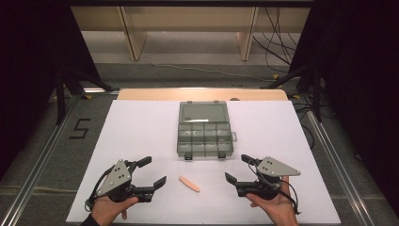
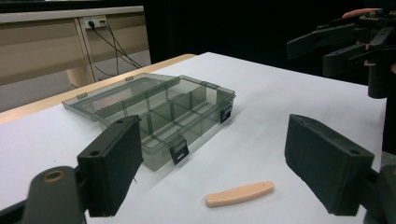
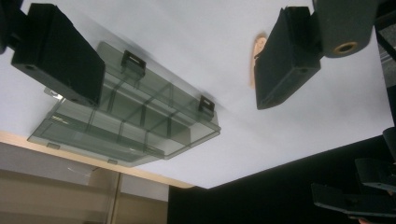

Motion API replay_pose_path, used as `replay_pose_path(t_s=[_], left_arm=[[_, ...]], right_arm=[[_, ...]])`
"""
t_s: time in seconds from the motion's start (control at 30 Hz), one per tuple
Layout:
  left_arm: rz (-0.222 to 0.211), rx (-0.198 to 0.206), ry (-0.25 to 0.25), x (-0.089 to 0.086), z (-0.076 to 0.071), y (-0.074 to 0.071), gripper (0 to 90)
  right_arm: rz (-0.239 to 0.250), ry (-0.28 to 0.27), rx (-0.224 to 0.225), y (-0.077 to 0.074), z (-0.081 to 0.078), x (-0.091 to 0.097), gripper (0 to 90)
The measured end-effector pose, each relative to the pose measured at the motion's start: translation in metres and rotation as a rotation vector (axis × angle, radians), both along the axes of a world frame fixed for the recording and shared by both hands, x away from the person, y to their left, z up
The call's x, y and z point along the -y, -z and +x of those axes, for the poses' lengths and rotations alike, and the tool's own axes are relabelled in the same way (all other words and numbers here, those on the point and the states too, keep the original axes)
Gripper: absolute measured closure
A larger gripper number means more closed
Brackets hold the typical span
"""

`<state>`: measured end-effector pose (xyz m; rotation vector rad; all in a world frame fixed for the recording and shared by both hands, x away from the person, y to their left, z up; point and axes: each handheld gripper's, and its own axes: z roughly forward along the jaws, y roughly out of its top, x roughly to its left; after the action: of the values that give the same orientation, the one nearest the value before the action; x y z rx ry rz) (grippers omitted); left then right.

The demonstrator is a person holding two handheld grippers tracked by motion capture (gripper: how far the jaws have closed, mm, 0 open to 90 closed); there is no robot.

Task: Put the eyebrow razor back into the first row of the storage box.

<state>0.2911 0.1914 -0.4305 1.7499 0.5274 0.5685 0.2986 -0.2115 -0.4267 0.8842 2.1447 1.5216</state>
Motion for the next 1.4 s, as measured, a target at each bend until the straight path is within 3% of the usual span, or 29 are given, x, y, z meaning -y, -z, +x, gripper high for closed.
replay_pose_path(t_s=[0.13,0.17,0.23,0.27,0.33,0.37,0.4,0.43,0.5,0.57,0.6,0.63,0.7,0.77,0.8,0.83,0.87,0.93,0.97,1.03,1.07,1.13,1.2,1.23,1.27,1.3,1.33,1.37,1.4], left_arm=[[0.004,0.000,0.000,0.000,0.000,0.000,19.1],[0.047,0.058,-0.020,-0.003,0.003,-0.002,19.0],[0.047,0.057,-0.021,-0.003,0.003,-0.002,19.0],[0.005,0.000,-0.001,0.000,0.000,0.000,19.1],[0.047,0.057,-0.021,-0.003,0.003,-0.002,19.1],[0.019,0.014,0.002,-0.001,0.001,0.000,19.1],[0.019,0.013,0.003,-0.001,0.001,0.000,19.1],[0.049,0.057,-0.020,-0.003,0.003,-0.002,19.1],[0.004,-0.004,-0.001,0.000,0.000,0.000,19.1],[0.004,-0.004,-0.001,0.000,0.000,0.000,19.1],[0.049,0.057,-0.020,-0.003,0.003,-0.002,19.1],[0.021,0.014,0.003,-0.001,0.001,0.000,19.1],[-0.005,-0.014,-0.004,0.001,-0.001,0.001,19.2],[0.022,0.014,0.003,-0.001,0.001,0.000,19.2],[0.050,0.057,-0.020,-0.003,0.003,-0.002,19.1],[0.051,0.057,-0.020,-0.003,0.003,-0.002,19.1],[0.023,0.014,0.004,-0.001,0.001,0.000,19.2],[0.022,0.014,0.003,-0.001,0.001,0.000,19.2],[0.049,0.057,-0.020,-0.003,0.003,-0.002,19.2],[0.005,-0.003,-0.001,0.000,0.000,0.000,19.2],[0.022,0.015,0.003,-0.001,0.001,0.000,19.2],[0.006,-0.001,0.000,0.000,0.000,0.000,19.2],[0.022,0.017,0.004,-0.001,0.001,-0.001,19.2],[0.048,0.059,-0.020,-0.004,0.003,-0.002,19.2],[-0.009,-0.016,-0.006,0.000,-0.001,0.001,19.2],[-0.001,-0.005,-0.004,0.000,-0.001,0.000,19.2],[-0.025,-0.032,-0.012,0.001,-0.003,0.001,19.2],[0.043,0.064,-0.017,-0.004,0.003,-0.002,19.2],[0.041,0.067,-0.012,-0.004,0.004,-0.002,19.2]], right_arm=[[-0.004,-0.007,0.010,0.000,0.001,-0.004,18.7],[-0.009,-0.014,-0.001,0.000,0.001,-0.005,19.1],[-0.010,-0.020,-0.013,0.000,0.000,-0.007,19.2],[-0.018,-0.026,-0.016,0.000,0.000,-0.008,19.3],[-0.028,-0.040,-0.020,-0.001,0.001,-0.010,19.5],[-0.030,-0.048,-0.021,0.000,0.001,-0.012,19.8],[-0.034,-0.044,-0.026,-0.001,0.000,-0.013,20.1],[-0.040,-0.052,-0.020,-0.001,0.001,-0.014,20.6],[-0.032,-0.066,-0.032,-0.001,0.001,-0.019,20.9],[-0.038,-0.076,-0.031,-0.002,0.000,-0.022,21.5],[-0.039,-0.086,-0.033,-0.002,0.000,-0.024,21.9],[-0.041,-0.084,-0.027,-0.003,0.001,-0.026,22.5],[-0.049,-0.097,-0.029,-0.003,0.001,-0.030,23.3],[-0.052,-0.117,-0.034,-0.003,0.002,-0.036,23.3],[-0.065,-0.120,-0.034,-0.004,0.002,-0.037,23.3],[-0.066,-0.129,-0.033,-0.004,0.003,-0.040,23.3],[-0.077,-0.128,-0.030,-0.005,0.003,-0.042,23.4],[-0.073,-0.147,-0.037,-0.006,0.004,-0.046,23.5],[-0.074,-0.156,-0.040,-0.005,0.004,-0.050,23.5],[-0.088,-0.175,-0.057,-0.005,0.005,-0.055,23.4],[-0.099,-0.179,-0.055,-0.005,0.006,-0.057,23.5],[-0.107,-0.191,-0.064,-0.005,0.006,-0.064,23.4],[-0.122,-0.205,-0.063,-0.006,0.008,-0.069,23.4],[-0.136,-0.208,-0.055,-0.006,0.009,-0.072,23.4],[-0.138,-0.212,-0.066,-0.006,0.010,-0.074,23.5],[-0.149,-0.220,-0.064,-0.007,0.011,-0.076,23.5],[-0.158,-0.220,-0.067,-0.006,0.012,-0.079,23.5],[-0.168,-0.224,-0.071,-0.006,0.013,-0.082,23.5],[-0.178,-0.232,-0.081,-0.005,0.014,-0.083,23.4]])
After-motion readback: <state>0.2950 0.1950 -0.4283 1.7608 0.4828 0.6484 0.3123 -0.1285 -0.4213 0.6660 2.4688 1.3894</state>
